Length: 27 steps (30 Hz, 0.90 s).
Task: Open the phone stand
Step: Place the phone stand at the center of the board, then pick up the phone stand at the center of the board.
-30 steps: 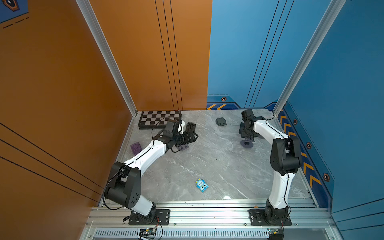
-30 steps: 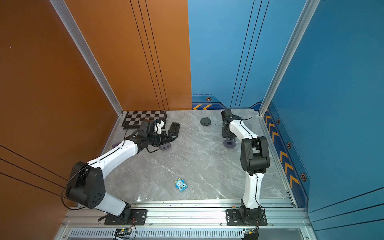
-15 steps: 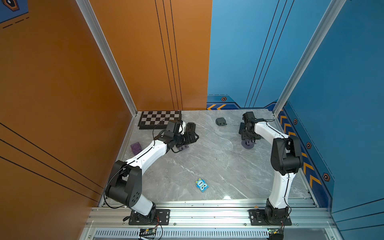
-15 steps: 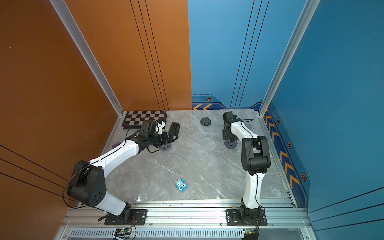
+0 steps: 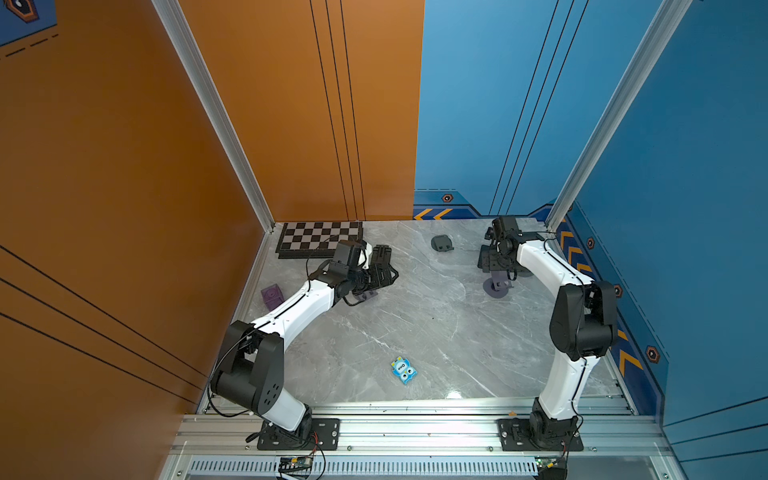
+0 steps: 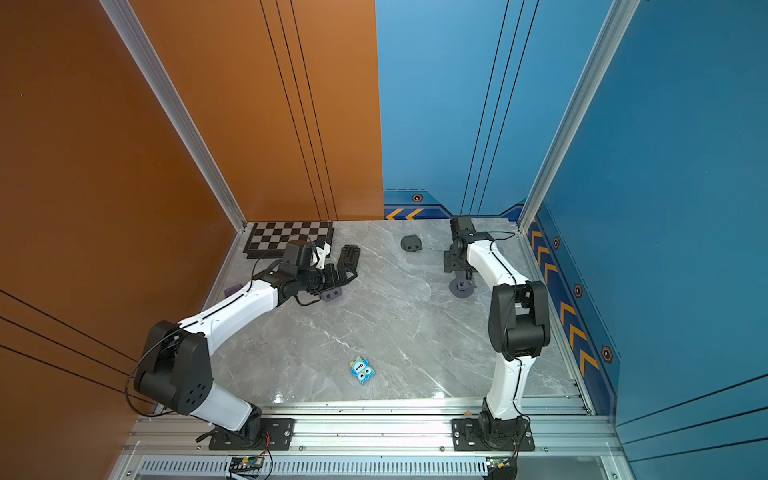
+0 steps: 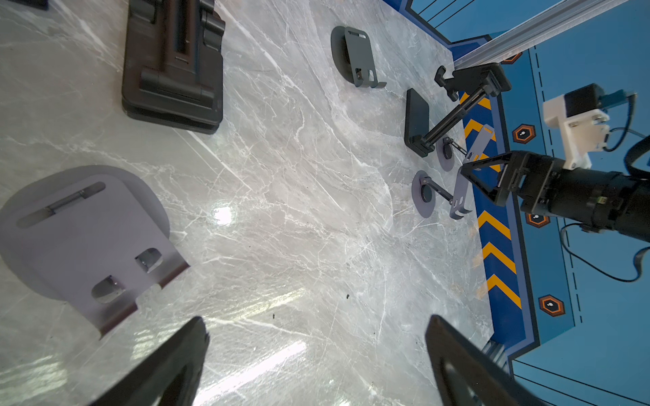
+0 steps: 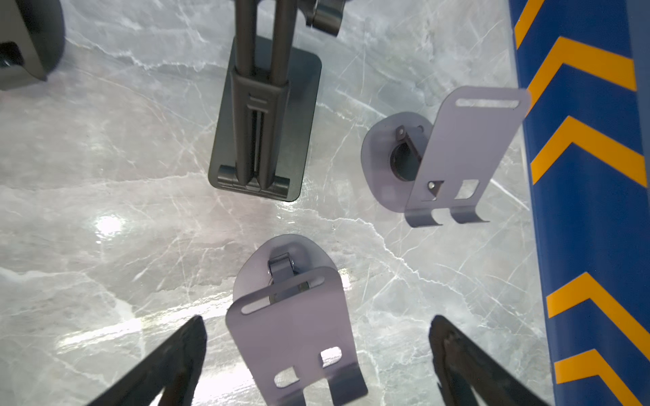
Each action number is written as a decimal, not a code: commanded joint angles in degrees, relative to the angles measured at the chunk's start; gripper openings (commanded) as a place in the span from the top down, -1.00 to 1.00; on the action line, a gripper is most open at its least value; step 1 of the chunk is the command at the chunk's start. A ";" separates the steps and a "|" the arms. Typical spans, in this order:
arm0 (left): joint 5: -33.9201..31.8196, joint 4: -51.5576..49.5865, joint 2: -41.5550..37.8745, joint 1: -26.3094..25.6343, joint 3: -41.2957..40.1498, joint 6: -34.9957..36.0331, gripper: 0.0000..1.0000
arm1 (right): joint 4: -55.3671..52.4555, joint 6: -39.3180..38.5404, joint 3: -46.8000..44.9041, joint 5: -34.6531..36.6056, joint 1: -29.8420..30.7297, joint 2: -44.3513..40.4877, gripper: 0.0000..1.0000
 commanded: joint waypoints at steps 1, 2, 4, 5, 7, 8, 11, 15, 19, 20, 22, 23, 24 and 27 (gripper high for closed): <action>-1.03 -0.80 -0.20 -0.45 1.62 0.97 -0.97 | -3.47 1.86 2.92 -1.45 0.39 -3.71 -1.00; -1.12 -0.72 -0.28 -0.45 1.64 1.15 -0.97 | -3.91 1.96 3.45 -1.89 0.75 -4.16 -1.00; -1.29 -0.82 -0.29 -0.45 1.73 1.30 -0.97 | -4.66 2.32 4.35 -2.55 1.52 -4.77 -1.00; -1.49 -0.82 -0.29 -0.37 1.77 1.44 -0.97 | -5.00 2.58 4.96 -2.95 1.97 -4.92 -1.00; -1.55 -0.82 -0.15 -0.28 2.03 1.48 -0.97 | -5.48 3.08 6.09 -3.71 2.77 -4.96 -1.00; -1.64 -0.84 0.02 -0.19 2.28 1.48 -0.97 | -5.55 3.39 6.87 -4.31 3.37 -4.79 -1.00; -1.71 -0.82 0.83 -0.01 3.46 1.48 -0.97 | -5.68 3.67 9.72 -5.63 5.46 -3.08 -1.00; -1.91 -0.82 2.54 0.58 5.55 1.07 -0.97 | -5.72 3.42 15.39 -6.12 8.49 0.82 -1.00; -2.12 -0.91 4.33 1.03 8.10 0.83 -0.97 | -5.89 3.84 22.06 -6.89 10.51 7.23 -1.00; -1.93 -0.97 4.88 1.09 8.85 0.84 -0.97 | -5.85 3.95 23.79 -7.12 10.96 8.80 -1.00; -1.85 -1.20 5.69 1.23 9.95 0.64 -0.97 | -5.90 4.27 27.10 -7.21 11.49 13.35 -1.00; -1.78 -1.33 6.21 1.39 10.49 0.47 -0.97 | -5.86 4.44 29.03 -7.46 11.73 15.48 -1.00; -1.69 -1.43 6.54 1.46 10.92 0.36 -0.97 | -5.86 4.33 30.62 -7.62 11.85 17.25 -1.00; -1.10 -1.95 7.74 1.58 12.20 0.06 -0.97 | -5.77 3.16 36.67 -8.23 12.24 23.40 -1.00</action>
